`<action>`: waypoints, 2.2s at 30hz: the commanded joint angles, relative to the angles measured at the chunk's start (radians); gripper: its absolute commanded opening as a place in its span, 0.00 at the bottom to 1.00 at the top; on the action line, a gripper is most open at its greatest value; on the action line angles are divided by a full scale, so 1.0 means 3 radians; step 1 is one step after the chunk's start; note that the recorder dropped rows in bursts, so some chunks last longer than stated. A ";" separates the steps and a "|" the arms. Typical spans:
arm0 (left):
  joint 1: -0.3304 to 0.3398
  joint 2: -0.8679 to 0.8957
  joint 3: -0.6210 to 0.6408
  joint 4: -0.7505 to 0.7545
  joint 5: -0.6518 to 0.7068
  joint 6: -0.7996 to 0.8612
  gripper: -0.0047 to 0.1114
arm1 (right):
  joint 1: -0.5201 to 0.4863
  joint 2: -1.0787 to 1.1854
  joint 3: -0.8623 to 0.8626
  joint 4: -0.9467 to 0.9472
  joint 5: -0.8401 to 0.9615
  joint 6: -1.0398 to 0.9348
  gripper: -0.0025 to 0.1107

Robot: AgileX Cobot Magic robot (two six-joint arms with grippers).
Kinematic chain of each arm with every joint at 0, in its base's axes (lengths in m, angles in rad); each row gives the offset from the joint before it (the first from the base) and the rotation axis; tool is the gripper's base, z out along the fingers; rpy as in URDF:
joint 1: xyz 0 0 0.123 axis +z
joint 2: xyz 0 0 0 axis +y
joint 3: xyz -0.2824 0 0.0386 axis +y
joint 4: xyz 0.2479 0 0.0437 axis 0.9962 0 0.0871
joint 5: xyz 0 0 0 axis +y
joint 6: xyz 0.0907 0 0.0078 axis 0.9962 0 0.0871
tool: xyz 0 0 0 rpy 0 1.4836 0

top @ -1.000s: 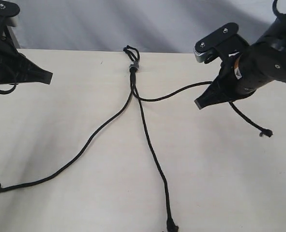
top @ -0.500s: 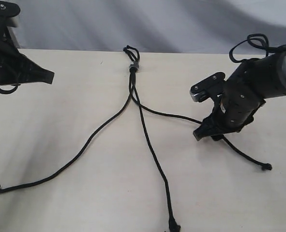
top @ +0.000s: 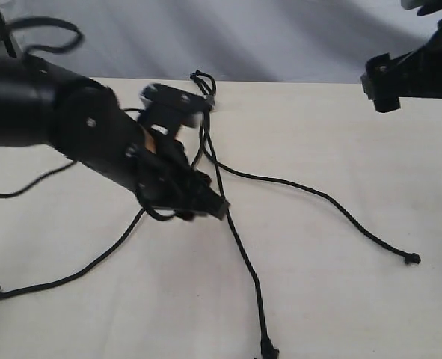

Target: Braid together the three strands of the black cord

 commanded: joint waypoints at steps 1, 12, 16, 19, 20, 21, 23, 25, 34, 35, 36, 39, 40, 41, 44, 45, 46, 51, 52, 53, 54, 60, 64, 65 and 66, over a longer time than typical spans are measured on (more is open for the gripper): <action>-0.0293 0.0410 -0.0319 -0.0064 0.0061 -0.0050 0.53 | -0.0097 -0.0185 0.0412 -0.0028 -0.0716 0.0090 0.95; -0.0393 0.1202 -0.1253 0.0034 0.0726 -0.0567 0.53 | -0.0097 -0.0165 0.0551 -0.0037 -0.1086 0.0054 0.95; -0.0393 0.1373 -0.1452 0.0058 0.0937 -0.0690 0.53 | -0.0097 -0.0165 0.0551 -0.0037 -0.1086 0.0054 0.95; -0.0393 0.1477 -0.1523 0.0130 0.1119 -0.0775 0.53 | -0.0097 -0.0165 0.0551 -0.0037 -0.1137 0.0054 0.95; -0.0393 0.1500 -0.1523 0.0178 0.1143 -0.0828 0.53 | -0.0097 -0.0165 0.0551 -0.0037 -0.1137 0.0054 0.95; -0.0393 0.1530 -0.1523 0.0213 0.1184 -0.0873 0.53 | -0.0097 -0.0165 0.0551 -0.0037 -0.1137 0.0054 0.95; -0.0393 0.1556 -0.1523 0.0266 0.1246 -0.0888 0.53 | -0.0097 -0.0165 0.0551 -0.0037 -0.1137 0.0054 0.95; -0.0393 0.1571 -0.1523 0.0298 0.1278 -0.0888 0.49 | -0.0097 -0.0165 0.0551 -0.0037 -0.1143 0.0054 0.95; -0.0393 0.1558 -0.1523 0.0298 0.1517 -0.0506 0.05 | -0.0097 -0.0165 0.0551 -0.0037 -0.1143 0.0054 0.95; -0.0393 0.1527 -0.1523 0.0309 0.1534 -0.0453 0.05 | -0.0097 -0.0165 0.0551 -0.0037 -0.1143 0.0054 0.95; -0.0384 0.1484 -0.1523 0.0316 0.1548 -0.0376 0.05 | -0.0097 -0.0165 0.0551 -0.0037 -0.1143 0.0054 0.95; -0.0377 0.1313 -0.1523 0.0534 0.1637 -0.0242 0.05 | -0.0097 -0.0165 0.0551 -0.0037 -0.1143 0.0054 0.95; -0.0362 0.1241 -0.1523 0.0658 0.1702 -0.0242 0.05 | -0.0097 -0.0165 0.0551 -0.0037 -0.1143 0.0054 0.95; -0.0346 0.1180 -0.1523 0.0762 0.1749 -0.0248 0.05 | -0.0097 -0.0165 0.0551 -0.0037 -0.1143 0.0054 0.95; -0.0258 0.1012 -0.1523 0.1208 0.1903 -0.0248 0.05 | -0.0097 -0.0165 0.0551 -0.0037 -0.1159 0.0054 0.95; -0.0199 0.0975 -0.1523 0.1376 0.1962 -0.0248 0.05 | -0.0097 -0.0165 0.0551 -0.0037 -0.1159 0.0054 0.95; -0.0155 0.0960 -0.1523 0.1523 0.1991 -0.0248 0.05 | -0.0097 -0.0165 0.0551 -0.0037 -0.1159 0.0054 0.95; 0.0213 0.0990 -0.1397 0.1736 0.1734 -0.0248 0.05 | -0.0097 -0.0165 0.0551 -0.0037 -0.1163 0.0064 0.95; 0.0281 0.0999 -0.1351 0.1757 0.1641 -0.0248 0.05 | -0.0097 -0.0165 0.0551 -0.0037 -0.1176 0.0064 0.95; 0.0358 0.1016 -0.1291 0.1766 0.1533 -0.0248 0.05 | -0.0097 -0.0165 0.0551 -0.0037 -0.1191 0.0064 0.95; 0.0436 0.1030 -0.1235 0.1766 0.1444 -0.0248 0.05 | -0.0097 -0.0165 0.0551 -0.0037 -0.1198 0.0064 0.95; 0.0703 0.1128 -0.0821 0.1758 0.1010 -0.0248 0.05 | -0.0097 -0.0165 0.0551 -0.0037 -0.1229 0.0064 0.95; 0.0679 0.1176 -0.0615 0.1578 0.0972 -0.0248 0.05 | -0.0097 -0.0165 0.0551 -0.0037 -0.1229 0.0064 0.95; 0.0654 0.1176 -0.0561 0.1458 0.0972 -0.0248 0.05 | -0.0097 -0.0165 0.0551 -0.0037 -0.1229 0.0064 0.95; 0.0625 0.1176 -0.0516 0.1326 0.0980 -0.0248 0.05 | -0.0097 -0.0165 0.0551 -0.0037 -0.1229 0.0064 0.95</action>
